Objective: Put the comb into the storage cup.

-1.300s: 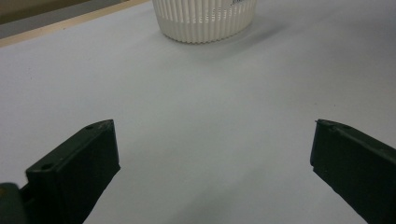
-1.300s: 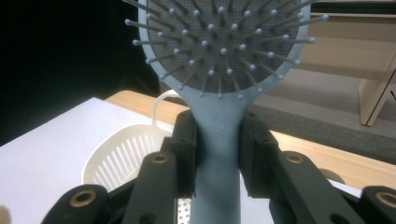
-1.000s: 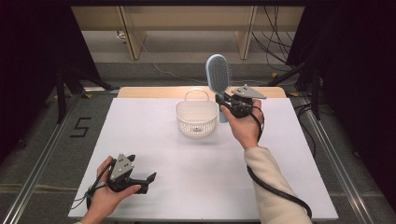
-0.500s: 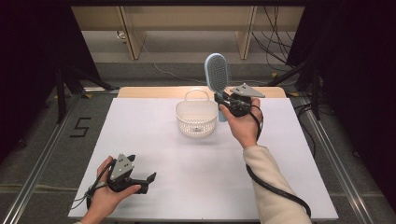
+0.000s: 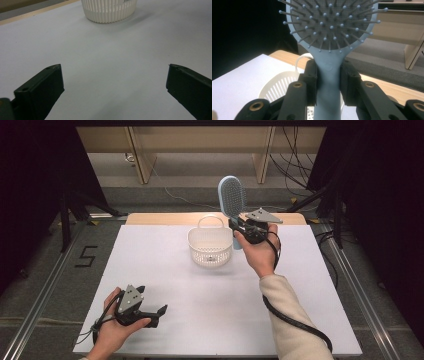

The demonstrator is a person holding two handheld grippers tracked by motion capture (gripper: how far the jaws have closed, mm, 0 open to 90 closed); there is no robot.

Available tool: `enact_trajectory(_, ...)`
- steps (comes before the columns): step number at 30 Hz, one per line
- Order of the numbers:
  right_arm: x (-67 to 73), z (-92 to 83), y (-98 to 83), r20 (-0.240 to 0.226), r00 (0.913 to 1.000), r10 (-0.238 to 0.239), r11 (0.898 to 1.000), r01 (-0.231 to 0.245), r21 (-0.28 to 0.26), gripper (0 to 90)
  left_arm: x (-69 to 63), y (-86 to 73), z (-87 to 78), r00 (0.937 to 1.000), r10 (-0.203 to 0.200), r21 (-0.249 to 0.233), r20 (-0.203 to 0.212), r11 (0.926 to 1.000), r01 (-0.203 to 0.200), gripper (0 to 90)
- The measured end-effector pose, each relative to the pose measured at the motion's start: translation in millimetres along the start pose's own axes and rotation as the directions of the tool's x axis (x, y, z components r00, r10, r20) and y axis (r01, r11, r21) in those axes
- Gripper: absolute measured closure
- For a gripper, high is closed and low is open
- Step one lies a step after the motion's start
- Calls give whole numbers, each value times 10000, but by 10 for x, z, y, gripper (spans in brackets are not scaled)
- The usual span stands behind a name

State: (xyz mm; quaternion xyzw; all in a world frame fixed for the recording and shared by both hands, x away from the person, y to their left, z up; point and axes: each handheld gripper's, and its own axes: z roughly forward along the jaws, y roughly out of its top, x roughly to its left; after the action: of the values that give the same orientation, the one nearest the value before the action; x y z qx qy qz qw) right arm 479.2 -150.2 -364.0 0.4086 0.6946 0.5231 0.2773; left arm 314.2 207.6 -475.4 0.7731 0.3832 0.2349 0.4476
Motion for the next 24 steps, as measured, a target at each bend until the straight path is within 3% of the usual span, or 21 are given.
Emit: enact_trajectory(24, 20, 31, 43, -27, 10000, -28, 10000, 28, -70, 703, -2, 1, 1, 10000, 6, -1, -2, 10000, -6, 8)
